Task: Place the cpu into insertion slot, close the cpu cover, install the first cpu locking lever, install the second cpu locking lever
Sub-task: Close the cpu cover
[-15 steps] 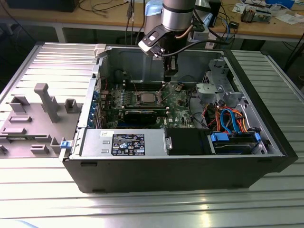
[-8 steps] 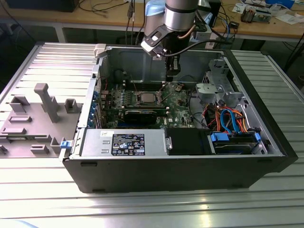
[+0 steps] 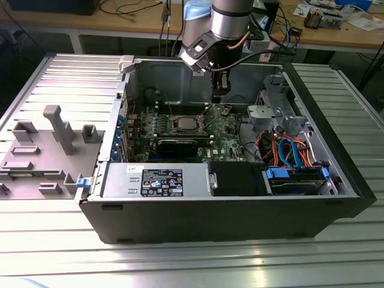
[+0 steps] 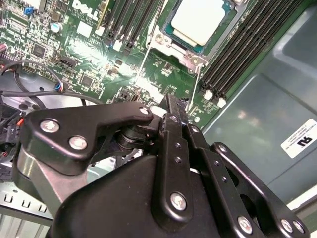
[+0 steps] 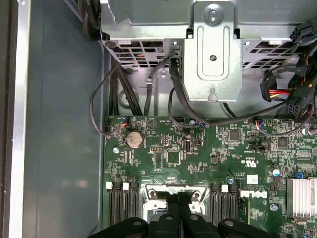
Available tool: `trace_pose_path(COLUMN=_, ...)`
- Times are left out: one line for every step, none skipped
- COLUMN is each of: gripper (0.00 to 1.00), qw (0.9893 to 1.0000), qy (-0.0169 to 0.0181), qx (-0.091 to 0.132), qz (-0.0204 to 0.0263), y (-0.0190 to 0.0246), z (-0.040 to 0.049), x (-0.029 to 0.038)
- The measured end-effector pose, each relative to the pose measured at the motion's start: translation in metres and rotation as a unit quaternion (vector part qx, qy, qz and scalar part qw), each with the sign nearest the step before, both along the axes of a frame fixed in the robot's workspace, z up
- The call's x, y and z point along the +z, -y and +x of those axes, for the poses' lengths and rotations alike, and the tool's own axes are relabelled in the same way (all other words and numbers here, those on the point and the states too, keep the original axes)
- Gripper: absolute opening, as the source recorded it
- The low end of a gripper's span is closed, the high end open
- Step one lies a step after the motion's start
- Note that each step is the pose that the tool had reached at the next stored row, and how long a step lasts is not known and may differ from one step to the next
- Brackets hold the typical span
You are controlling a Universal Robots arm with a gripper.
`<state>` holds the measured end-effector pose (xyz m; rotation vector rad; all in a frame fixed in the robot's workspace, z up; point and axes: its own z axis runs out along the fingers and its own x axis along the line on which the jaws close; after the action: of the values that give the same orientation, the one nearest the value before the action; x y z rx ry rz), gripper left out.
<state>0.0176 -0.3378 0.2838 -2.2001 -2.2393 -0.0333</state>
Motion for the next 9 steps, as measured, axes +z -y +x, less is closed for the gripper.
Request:
trace_pose_path(gripper=0.11, qw=1.0000, qy=0.0000, qx=0.000, qz=0.0000, y=0.0000, z=0.0019, x=0.0000)
trace_pose_path(gripper=0.11, qw=1.0000, qy=0.0000, qx=0.000, qz=0.0000, y=0.0000, z=0.0033, x=0.0000)
trace_pose_path(gripper=0.11, qw=1.0000, qy=0.0000, qx=0.000, qz=0.0000, y=0.0000, z=0.0042, x=0.0000)
trace_pose_path(gripper=0.11, qw=1.0000, qy=0.0000, qx=0.000, qz=0.0000, y=0.0000, z=0.0052, x=0.0000)
trace_pose_path(gripper=0.11, qw=1.0000, qy=0.0000, qx=0.000, qz=0.0000, y=0.0000, z=0.0055, x=0.0000)
trace_pose_path(gripper=0.11, qw=1.0000, qy=0.0000, qx=0.000, qz=0.0000, y=0.0000, z=0.0055, x=0.0000)
trace_pose_path(gripper=0.11, qw=1.0000, qy=0.0000, qx=0.000, qz=0.0000, y=0.0000, z=0.0055, x=0.0000)
trace_pose_path(gripper=0.11, qw=1.0000, qy=0.0000, qx=0.000, qz=0.0000, y=0.0000, z=0.0055, x=0.0000)
trace_pose_path(gripper=0.11, qw=1.0000, qy=0.0000, qx=0.000, qz=0.0000, y=0.0000, z=0.0056, x=0.0000)
